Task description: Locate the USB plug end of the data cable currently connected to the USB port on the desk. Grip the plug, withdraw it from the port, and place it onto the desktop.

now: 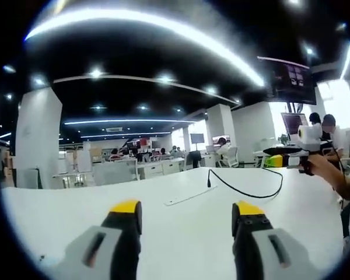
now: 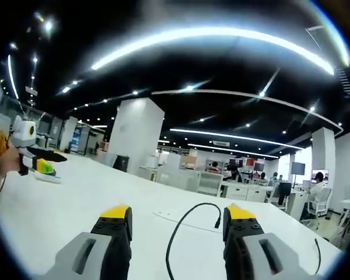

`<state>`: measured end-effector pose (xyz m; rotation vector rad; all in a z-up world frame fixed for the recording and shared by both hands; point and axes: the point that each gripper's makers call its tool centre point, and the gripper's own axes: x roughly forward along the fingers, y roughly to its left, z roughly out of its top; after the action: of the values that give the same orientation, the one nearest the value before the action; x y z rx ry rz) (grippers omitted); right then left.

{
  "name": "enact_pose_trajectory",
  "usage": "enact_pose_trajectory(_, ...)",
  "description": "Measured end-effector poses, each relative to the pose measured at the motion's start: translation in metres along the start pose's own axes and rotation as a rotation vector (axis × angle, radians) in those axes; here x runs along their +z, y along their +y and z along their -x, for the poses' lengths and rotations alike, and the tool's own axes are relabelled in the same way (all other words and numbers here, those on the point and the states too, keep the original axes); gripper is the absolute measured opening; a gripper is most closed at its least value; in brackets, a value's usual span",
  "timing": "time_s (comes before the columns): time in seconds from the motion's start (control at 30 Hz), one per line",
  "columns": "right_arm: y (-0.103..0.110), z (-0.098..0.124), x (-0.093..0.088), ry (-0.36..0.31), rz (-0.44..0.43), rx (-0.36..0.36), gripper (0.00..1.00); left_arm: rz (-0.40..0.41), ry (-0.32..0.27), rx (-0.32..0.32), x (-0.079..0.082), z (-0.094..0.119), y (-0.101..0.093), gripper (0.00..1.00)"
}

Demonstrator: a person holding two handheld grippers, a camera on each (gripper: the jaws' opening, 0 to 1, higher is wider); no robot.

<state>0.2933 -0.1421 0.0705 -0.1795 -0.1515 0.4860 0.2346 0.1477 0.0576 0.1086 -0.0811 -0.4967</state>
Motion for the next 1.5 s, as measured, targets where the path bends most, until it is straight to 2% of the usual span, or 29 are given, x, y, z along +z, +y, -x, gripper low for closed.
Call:
enact_pose_trajectory(0.7,-0.022,-0.012,0.002,0.035,0.014,-0.029,0.62,-0.032,0.009,-0.053,0.004,-0.024,-0.002,0.59)
enact_pose_trajectory(1.07,-0.040,-0.021,0.017,0.042,0.027,-0.067,0.60,-0.082,-0.022,-0.057,0.023,-0.044,0.002,0.59)
enact_pose_trajectory(1.3,-0.054,-0.035,0.010,0.065,0.044,-0.086,0.58,-0.070,0.000,-0.070,0.015,-0.060,0.002,0.59)
enact_pose_trajectory(1.5,-0.062,-0.050,-0.002,0.102,0.043,-0.090,0.57,-0.040,-0.055,-0.081,0.021,-0.070,0.007,0.61)
